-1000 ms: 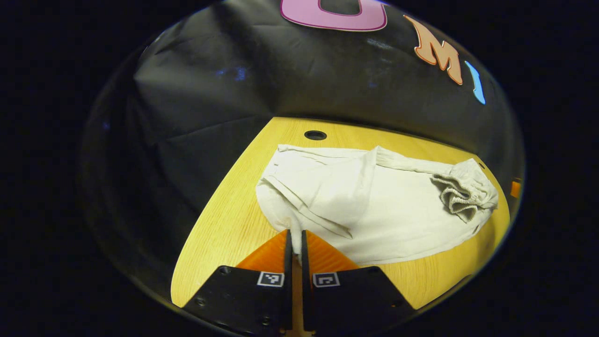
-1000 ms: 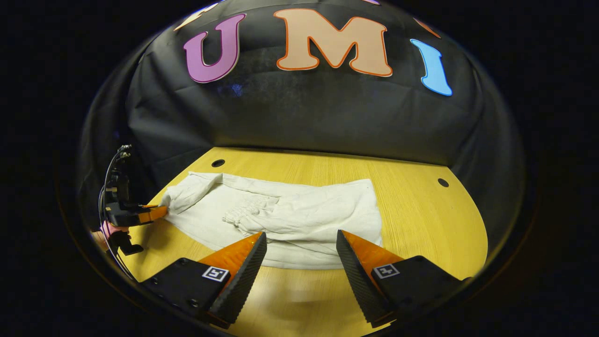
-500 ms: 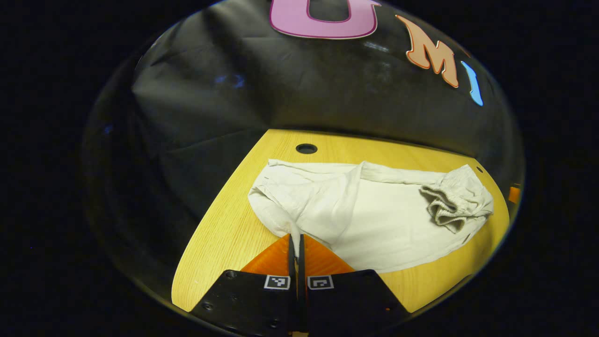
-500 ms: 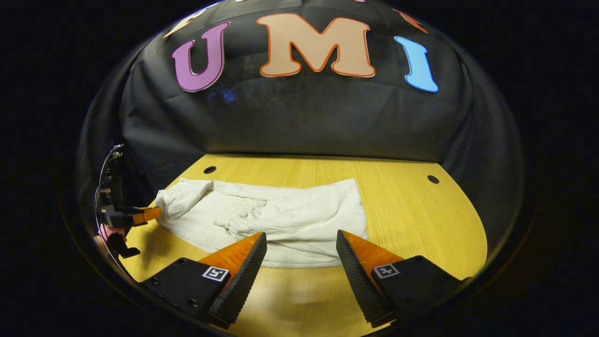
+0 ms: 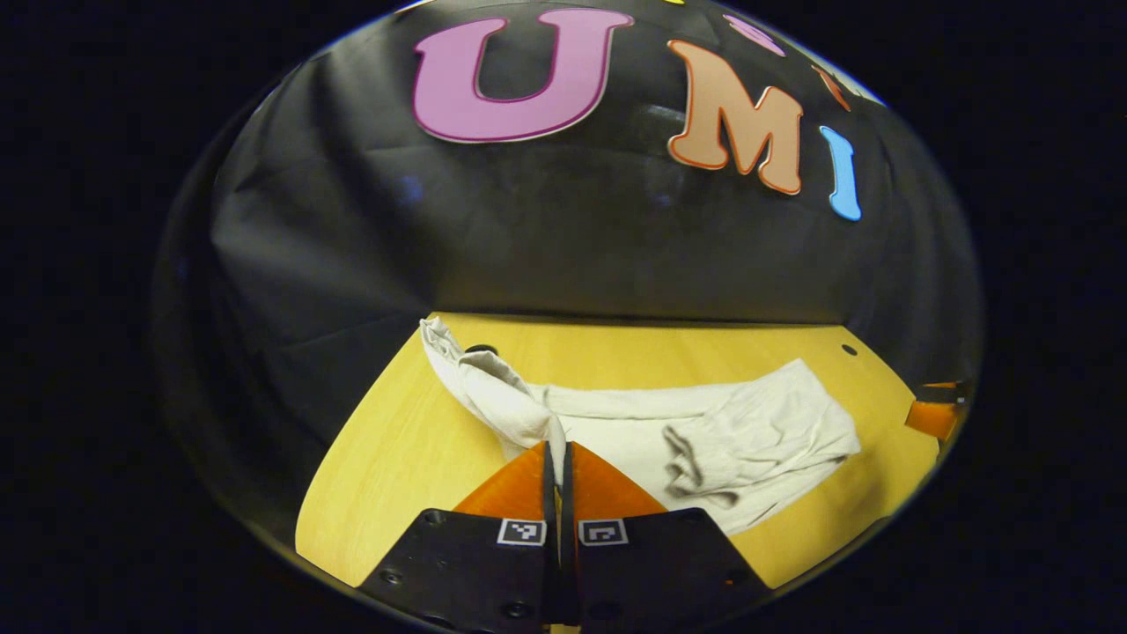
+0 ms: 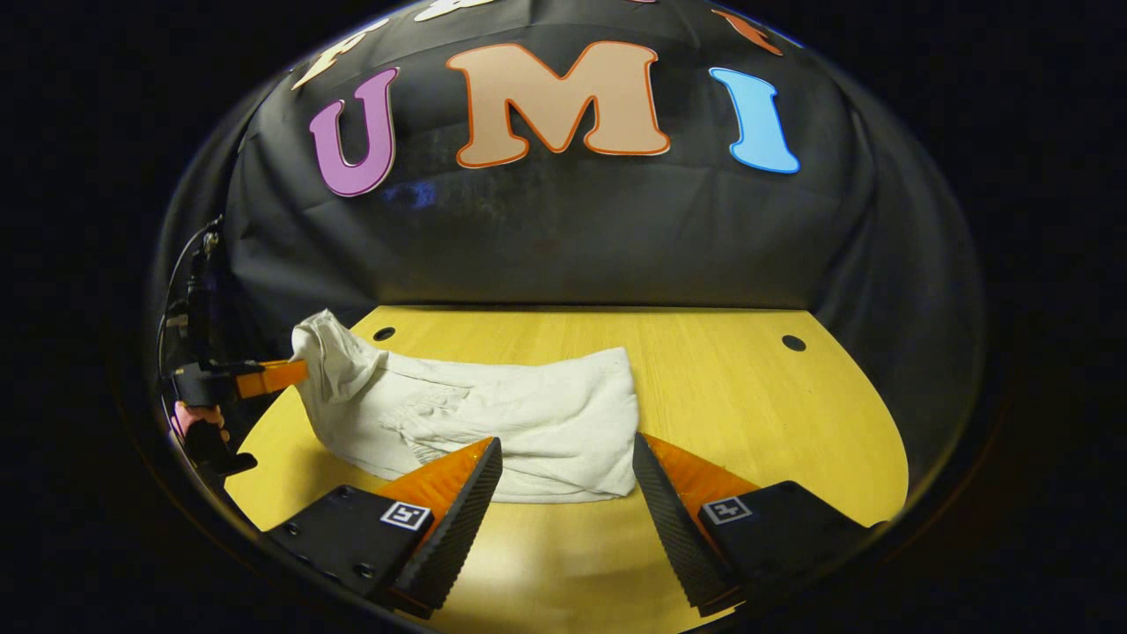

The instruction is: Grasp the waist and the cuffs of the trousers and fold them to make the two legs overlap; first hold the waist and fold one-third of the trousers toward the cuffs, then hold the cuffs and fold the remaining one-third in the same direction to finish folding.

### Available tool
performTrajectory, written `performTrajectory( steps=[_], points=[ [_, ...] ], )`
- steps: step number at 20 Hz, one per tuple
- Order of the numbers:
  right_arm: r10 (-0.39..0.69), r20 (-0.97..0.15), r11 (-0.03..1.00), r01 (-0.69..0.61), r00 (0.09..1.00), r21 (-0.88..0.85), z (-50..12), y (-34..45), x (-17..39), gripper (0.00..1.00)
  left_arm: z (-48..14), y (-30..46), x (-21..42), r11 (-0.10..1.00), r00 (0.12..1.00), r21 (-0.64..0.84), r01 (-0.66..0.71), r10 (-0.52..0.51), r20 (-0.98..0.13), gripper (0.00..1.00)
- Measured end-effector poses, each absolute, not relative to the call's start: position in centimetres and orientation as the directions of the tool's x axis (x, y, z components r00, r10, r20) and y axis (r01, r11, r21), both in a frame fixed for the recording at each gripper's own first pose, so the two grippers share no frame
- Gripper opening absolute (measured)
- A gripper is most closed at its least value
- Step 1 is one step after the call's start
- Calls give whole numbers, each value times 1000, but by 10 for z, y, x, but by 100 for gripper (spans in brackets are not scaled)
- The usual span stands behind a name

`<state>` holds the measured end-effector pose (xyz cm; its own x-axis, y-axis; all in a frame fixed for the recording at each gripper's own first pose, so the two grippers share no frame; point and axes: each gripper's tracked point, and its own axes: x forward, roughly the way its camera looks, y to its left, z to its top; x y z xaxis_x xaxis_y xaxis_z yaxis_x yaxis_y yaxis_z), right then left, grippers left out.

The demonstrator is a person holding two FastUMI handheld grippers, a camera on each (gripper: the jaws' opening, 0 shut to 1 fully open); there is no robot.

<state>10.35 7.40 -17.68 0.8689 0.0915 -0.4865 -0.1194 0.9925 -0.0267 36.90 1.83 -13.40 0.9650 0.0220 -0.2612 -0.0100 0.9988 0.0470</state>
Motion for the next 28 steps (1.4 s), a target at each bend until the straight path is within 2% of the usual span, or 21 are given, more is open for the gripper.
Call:
performTrajectory(
  steps=[5, 8, 9, 10, 11, 12, 13, 14, 17, 18, 20, 22, 24, 26, 27, 28],
  points=[
    [85, -492, 995, -97, 867, 1, -172, 24, 101, 96, -113, -44, 379, 995, 973, 76, 68, -49, -225, 0],
    [69, -490, 997, -76, 869, 5, -170, -9, 101, 98, -98, -112, 383, 987, 969, 96, 130, -106, -223, 0],
    [64, -489, 997, -71, 870, 5, -169, -19, 102, 94, -96, -130, 385, 983, 967, 103, 150, -124, -222, 0],
    [64, -490, 998, -69, 870, 8, -169, -27, 104, 97, -94, -148, 385, 979, 965, 108, 170, -143, -221, 0],
    [65, -489, 998, -68, 870, 12, -168, -33, 105, 94, -92, -165, 386, 975, 961, 112, 190, -162, -224, 0],
    [64, -488, 998, -66, 871, 14, -167, -39, 106, 97, -94, -181, 386, 971, 957, 115, 210, -180, -228, 0],
    [63, -486, 998, -64, 872, 14, -166, -45, 107, 94, -96, -195, 386, 967, 952, 118, 227, -195, -237, 0],
    [64, -483, 998, -64, 873, 16, -167, -50, 108, 98, -103, -205, 385, 963, 946, 118, 241, -206, -250, 0],
    [64, -475, 998, -63, 877, 18, -165, -58, 109, 98, -126, -228, 384, 958, 932, 123, 261, -217, -289, 1],
    [64, -471, 998, -63, 880, 18, -164, -61, 109, 94, -136, -234, 385, 954, 925, 119, 276, -230, -304, 5],
    [65, -467, 998, -65, 882, 17, -162, -63, 110, 98, -151, -253, 383, 945, 904, 90, 314, -269, -331, 9],
    [69, -467, 997, -69, 882, 18, -161, -62, 108, 98, -156, -269, 376, 932, 886, 64, 358, -317, -338, 16],
    [70, -464, 997, -69, 883, 18, -158, -61, 106, 98, -158, -280, 367, 916, 868, 47, 398, -359, -342, 35],
    [74, -453, 997, -72, 888, 22, -154, -56, 106, 98, -154, -281, 361, 909, 864, 45, 414, -377, -334, 69],
    [79, -446, 997, -76, 891, 25, -151, -54, 105, 98, -150, -277, 361, 913, 869, 47, 405, -369, -329, 90],
    [86, -440, 996, -81, 894, 29, -148, -50, 106, 98, -150, -270, 360, 919, 876, 46, 392, -357, -324, 95]
  ],
)
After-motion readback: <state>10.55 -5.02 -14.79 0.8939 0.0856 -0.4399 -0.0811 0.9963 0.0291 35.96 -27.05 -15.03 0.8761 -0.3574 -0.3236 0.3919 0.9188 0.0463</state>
